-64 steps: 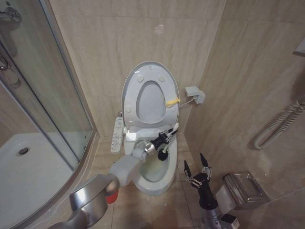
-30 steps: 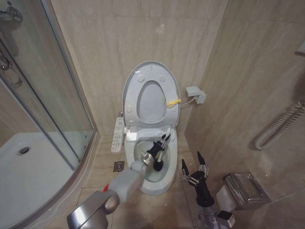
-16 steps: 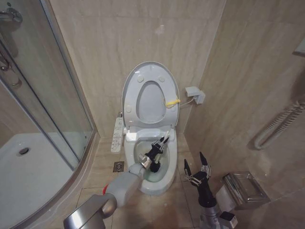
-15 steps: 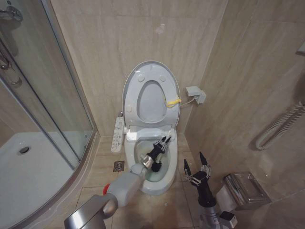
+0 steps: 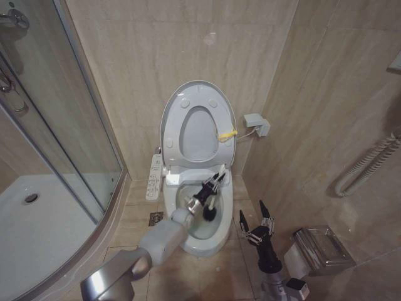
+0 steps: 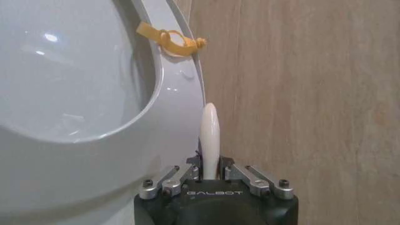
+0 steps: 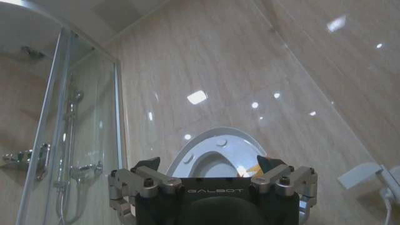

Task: Open the toilet lid, clean the toilet bowl with a toilet brush, close the toilet lid, and flush.

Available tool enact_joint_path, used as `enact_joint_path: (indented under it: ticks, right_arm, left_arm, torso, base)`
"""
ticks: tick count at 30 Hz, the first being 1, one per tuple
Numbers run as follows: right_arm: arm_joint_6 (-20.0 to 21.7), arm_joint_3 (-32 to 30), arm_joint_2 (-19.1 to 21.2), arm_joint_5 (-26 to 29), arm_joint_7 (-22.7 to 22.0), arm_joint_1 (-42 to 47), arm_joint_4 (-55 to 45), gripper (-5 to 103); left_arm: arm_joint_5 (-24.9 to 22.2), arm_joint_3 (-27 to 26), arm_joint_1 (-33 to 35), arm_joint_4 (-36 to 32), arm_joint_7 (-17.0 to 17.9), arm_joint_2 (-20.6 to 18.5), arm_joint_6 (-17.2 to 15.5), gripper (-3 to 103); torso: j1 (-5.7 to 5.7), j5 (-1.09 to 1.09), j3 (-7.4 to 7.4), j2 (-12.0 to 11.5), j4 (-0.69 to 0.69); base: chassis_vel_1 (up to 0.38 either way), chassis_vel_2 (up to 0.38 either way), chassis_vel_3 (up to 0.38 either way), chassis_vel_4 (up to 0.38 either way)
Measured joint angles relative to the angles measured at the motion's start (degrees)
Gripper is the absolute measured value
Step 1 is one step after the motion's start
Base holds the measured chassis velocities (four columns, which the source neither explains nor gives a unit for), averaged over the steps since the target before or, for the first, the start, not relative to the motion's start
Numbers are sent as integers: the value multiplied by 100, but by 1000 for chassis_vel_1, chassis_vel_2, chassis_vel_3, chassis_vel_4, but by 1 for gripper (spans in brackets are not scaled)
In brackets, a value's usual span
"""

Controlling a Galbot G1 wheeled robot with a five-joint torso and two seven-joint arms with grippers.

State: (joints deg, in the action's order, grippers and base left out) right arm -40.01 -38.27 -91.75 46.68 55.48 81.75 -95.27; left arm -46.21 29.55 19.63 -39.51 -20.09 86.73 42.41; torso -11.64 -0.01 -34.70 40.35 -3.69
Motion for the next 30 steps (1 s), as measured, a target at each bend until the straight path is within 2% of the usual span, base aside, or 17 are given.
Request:
enact_joint_path:
  ticks: [1, 2, 4, 5, 7, 8, 13, 19, 22, 27, 30]
  right_arm:
    - [0, 0, 0, 0, 0, 0, 0, 100]
    - [0, 16, 19, 0, -12, -3, 19, 100]
    - [0, 56, 99, 18, -49, -28, 100, 100]
    - [0, 56, 99, 18, -49, -28, 100, 100]
    - [-1, 59, 171, 62, -48, -69, 187, 100]
    - [-2, 61, 201, 101, -43, -113, 238, 100]
    - [-4, 97, 248, 173, -27, -252, 381, 100]
    - [-5, 186, 286, 186, -7, -451, 575, 100]
    - [-4, 244, 282, 186, -5, -564, 655, 100]
    - [-6, 274, 298, 210, 17, -582, 695, 100]
    - [-6, 275, 307, 218, 20, -577, 690, 100]
  left_arm:
    - [0, 0, 0, 0, 0, 0, 0, 19]
    - [41, 76, -30, -168, 219, -79, -157, 19]
    - [105, 302, -104, -687, 879, -356, -676, 19]
    - [105, 302, -104, -687, 879, -356, -676, 19]
    - [109, 442, -73, -1156, 1313, -600, -1334, 19]
    - [121, 483, -19, -1249, 1397, -675, -1582, 19]
    - [407, 476, 86, -929, 1133, -712, -1711, 19]
    - [406, 345, 101, -978, 1146, -678, -1703, 19]
    - [315, 279, 37, -954, 1039, -581, -1552, 19]
    - [380, 228, 289, -354, 635, -562, -1213, 19]
    - [376, 228, 317, -360, 593, -592, -1178, 19]
  torso:
    - [0, 0, 0, 0, 0]
    - [0, -1, 0, 0, 0]
    - [0, 2, 1, 0, 3]
    - [0, 2, 1, 0, 3]
    - [1, 1, 1, 1, 4]
    - [1, 1, 2, 1, 2]
    - [1, 0, 1, 1, 2]
    - [1, 1, 1, 1, 4]
    - [1, 0, 2, 2, -2]
    - [1, -1, 2, 2, 5]
    - [2, -2, 4, 3, 1]
  base:
    - [0, 0, 0, 0]
    - [0, 0, 0, 0]
    - [0, 0, 0, 0]
    - [0, 0, 0, 0]
    - [0, 0, 0, 0]
    - [0, 0, 0, 0]
    - [0, 0, 0, 0]
    - [0, 0, 0, 0]
    - [0, 0, 0, 0]
    - [0, 0, 0, 0]
    - [0, 0, 0, 0]
